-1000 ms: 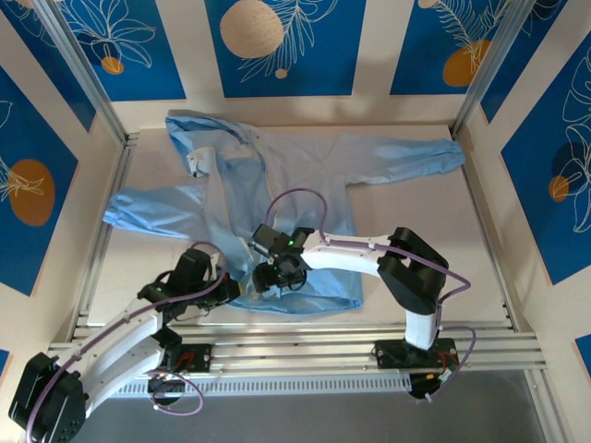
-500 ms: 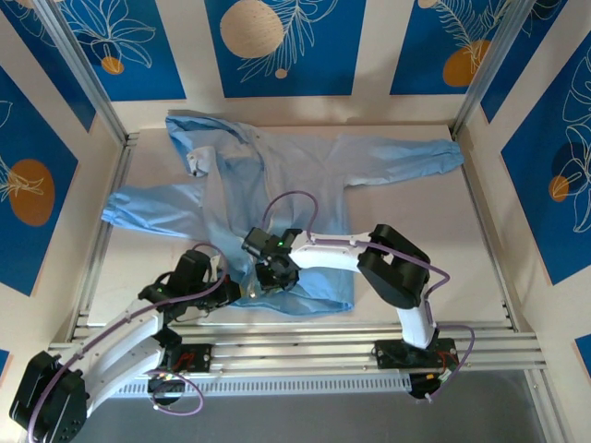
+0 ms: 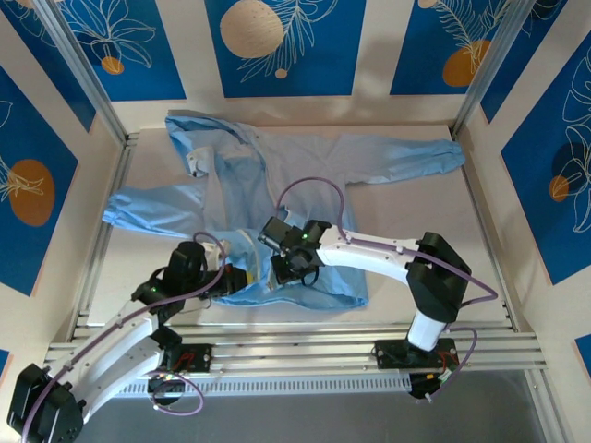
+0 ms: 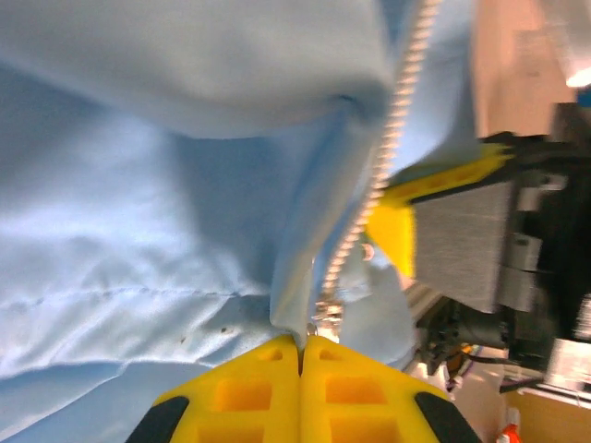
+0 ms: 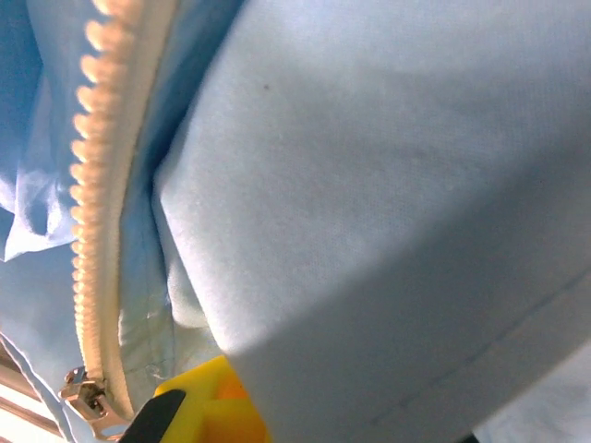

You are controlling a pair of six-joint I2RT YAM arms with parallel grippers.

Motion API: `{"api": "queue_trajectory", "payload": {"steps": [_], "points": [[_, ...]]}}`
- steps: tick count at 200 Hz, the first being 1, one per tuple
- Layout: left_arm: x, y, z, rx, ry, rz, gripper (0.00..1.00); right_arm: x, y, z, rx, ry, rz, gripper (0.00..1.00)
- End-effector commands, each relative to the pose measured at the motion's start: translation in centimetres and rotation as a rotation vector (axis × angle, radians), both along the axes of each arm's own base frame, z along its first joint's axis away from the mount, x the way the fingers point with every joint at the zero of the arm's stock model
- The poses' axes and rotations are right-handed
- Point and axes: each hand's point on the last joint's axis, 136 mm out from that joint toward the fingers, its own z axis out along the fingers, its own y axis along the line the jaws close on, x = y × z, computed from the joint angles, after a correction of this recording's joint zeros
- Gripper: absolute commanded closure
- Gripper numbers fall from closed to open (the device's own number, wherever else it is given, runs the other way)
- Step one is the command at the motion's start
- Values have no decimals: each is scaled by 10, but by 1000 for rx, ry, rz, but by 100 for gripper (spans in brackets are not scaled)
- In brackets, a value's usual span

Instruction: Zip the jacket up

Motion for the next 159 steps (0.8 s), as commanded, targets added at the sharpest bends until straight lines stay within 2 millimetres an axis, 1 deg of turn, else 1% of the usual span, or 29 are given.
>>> {"api": "queue_trajectory", "payload": {"steps": [1,11,16,29,41,62,73,94,108,131,144,159], "points": [[5,-16,28,-47,-70,-25,100,-4,-12,8,-85,29,57,94],[5,-20,25,-48,-66,-28,100,-4,-12,10,-94,36,62,91],[4,-21,22,-46,-58,-28,100,-5,-12,9,-93,39,63,88],[5,-21,7,-27,-18,-12,100,-5,-9,11,-69,43,59,82],[5,-19,-7,-5,18,6,100,-7,-5,11,-30,49,58,79],[4,-16,-27,12,61,28,100,-13,3,10,47,71,41,77],[3,-16,-36,15,84,34,100,-18,8,9,97,90,28,73],[-1,-13,-49,32,117,39,100,-27,14,5,156,118,-14,72],[-3,-12,-55,41,129,40,100,-32,14,0,158,130,-49,71],[-8,-5,-68,85,150,41,100,-39,20,-7,137,140,-93,61],[-11,-1,-75,113,169,47,100,-41,23,-13,104,148,-129,58],[-14,4,-83,137,191,56,100,-42,27,-26,50,164,-170,54]]}}
